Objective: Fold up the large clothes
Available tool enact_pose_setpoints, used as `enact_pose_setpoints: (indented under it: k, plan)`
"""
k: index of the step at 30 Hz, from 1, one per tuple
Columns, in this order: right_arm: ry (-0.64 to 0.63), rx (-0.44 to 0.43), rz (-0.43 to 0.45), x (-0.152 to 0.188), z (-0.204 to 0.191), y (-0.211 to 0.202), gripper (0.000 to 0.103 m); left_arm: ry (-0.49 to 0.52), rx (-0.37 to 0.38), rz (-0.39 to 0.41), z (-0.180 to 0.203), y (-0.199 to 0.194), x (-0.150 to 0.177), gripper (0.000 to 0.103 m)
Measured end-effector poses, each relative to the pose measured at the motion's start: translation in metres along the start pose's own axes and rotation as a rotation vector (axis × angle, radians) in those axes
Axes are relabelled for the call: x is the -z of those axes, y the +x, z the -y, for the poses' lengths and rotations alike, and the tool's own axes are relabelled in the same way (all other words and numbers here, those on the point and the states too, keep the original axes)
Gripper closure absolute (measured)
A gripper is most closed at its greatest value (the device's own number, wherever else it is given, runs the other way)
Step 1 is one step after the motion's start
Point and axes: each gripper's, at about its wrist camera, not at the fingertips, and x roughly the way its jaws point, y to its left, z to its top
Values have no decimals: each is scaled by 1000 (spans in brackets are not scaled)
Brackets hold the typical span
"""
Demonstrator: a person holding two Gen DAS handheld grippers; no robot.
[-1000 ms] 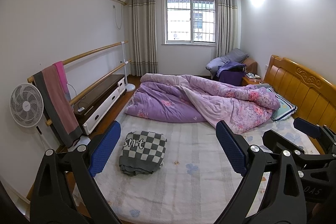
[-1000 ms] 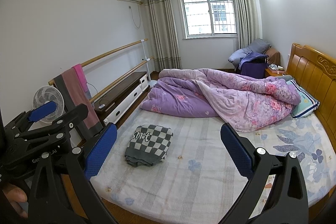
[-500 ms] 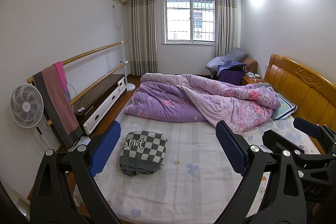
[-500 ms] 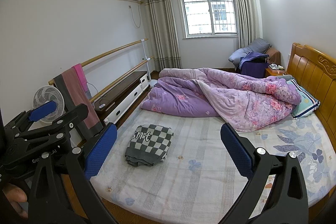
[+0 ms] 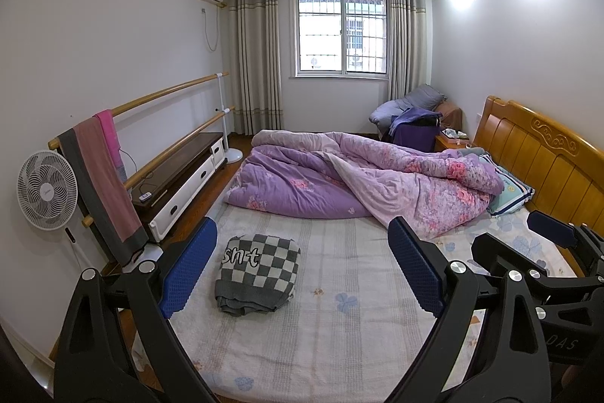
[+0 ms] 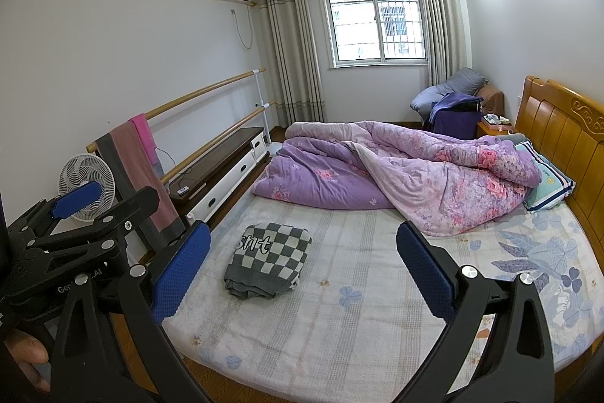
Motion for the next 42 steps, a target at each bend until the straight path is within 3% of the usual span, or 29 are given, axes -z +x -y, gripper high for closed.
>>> enact_pose_setpoints:
  k: [42]
  plan:
    - [20, 15, -38, 8, -19, 18, 8, 9, 27, -23, -24, 20, 15, 11]
